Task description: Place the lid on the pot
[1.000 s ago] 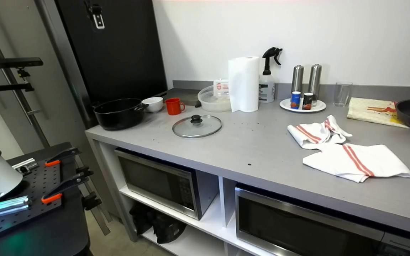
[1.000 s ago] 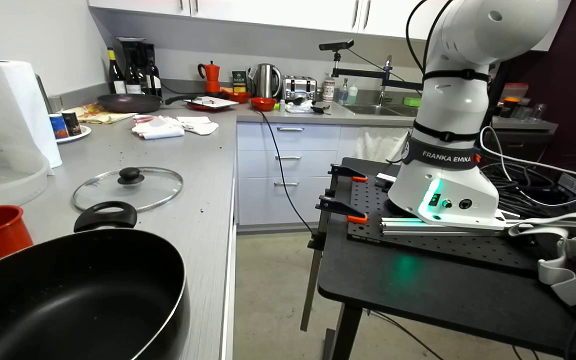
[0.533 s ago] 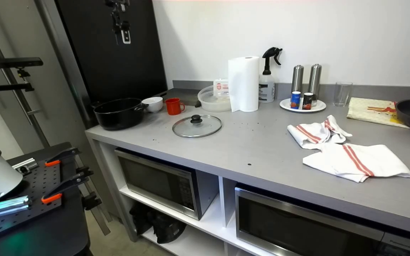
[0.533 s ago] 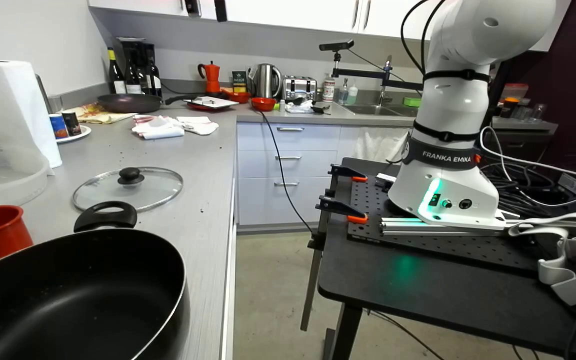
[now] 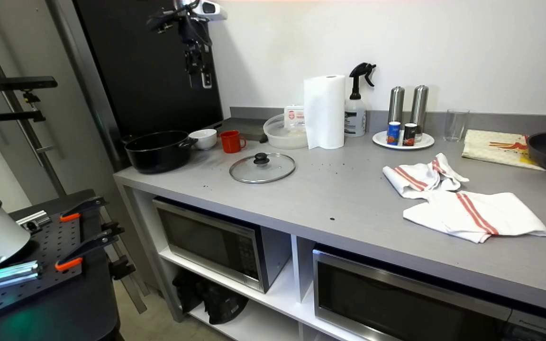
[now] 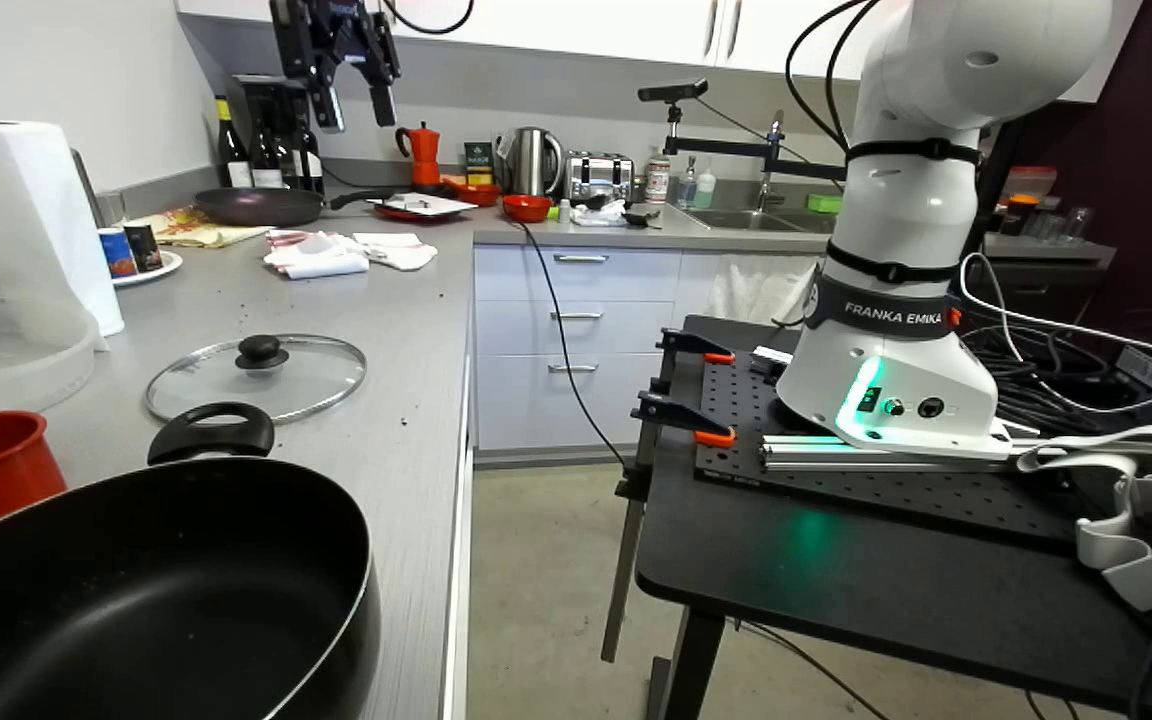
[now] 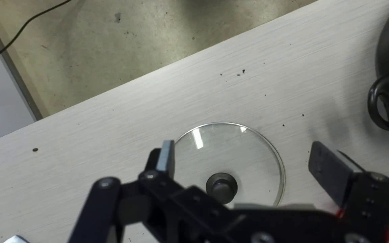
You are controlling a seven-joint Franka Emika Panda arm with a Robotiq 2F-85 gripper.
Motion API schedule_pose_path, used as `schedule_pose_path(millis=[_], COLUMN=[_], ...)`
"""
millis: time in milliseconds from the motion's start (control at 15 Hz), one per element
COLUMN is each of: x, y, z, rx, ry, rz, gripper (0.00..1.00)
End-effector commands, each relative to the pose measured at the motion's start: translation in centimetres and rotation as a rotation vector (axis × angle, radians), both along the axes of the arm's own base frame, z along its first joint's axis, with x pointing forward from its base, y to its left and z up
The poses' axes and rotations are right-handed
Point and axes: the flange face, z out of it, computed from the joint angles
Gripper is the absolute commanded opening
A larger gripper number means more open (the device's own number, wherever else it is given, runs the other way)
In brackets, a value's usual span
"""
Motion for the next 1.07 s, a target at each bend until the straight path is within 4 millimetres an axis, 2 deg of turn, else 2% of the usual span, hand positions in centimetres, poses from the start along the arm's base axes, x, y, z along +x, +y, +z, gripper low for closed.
schedule_pose_path(millis=[0, 267, 533, 1000], x=[3.9, 7.1, 9.8, 13.2], y=[-0.4, -0.7, -0.4, 0.9], z=[-3.3, -7.2, -10.2, -15.1], rx=[-0.013, -0.007, 0.012, 0.056], ry=[-0.003, -0.007, -0.003, 0.017], rz=[0.028, 0.054, 0.076, 0.149], gripper=[1.00, 1.00, 1.00, 1.00])
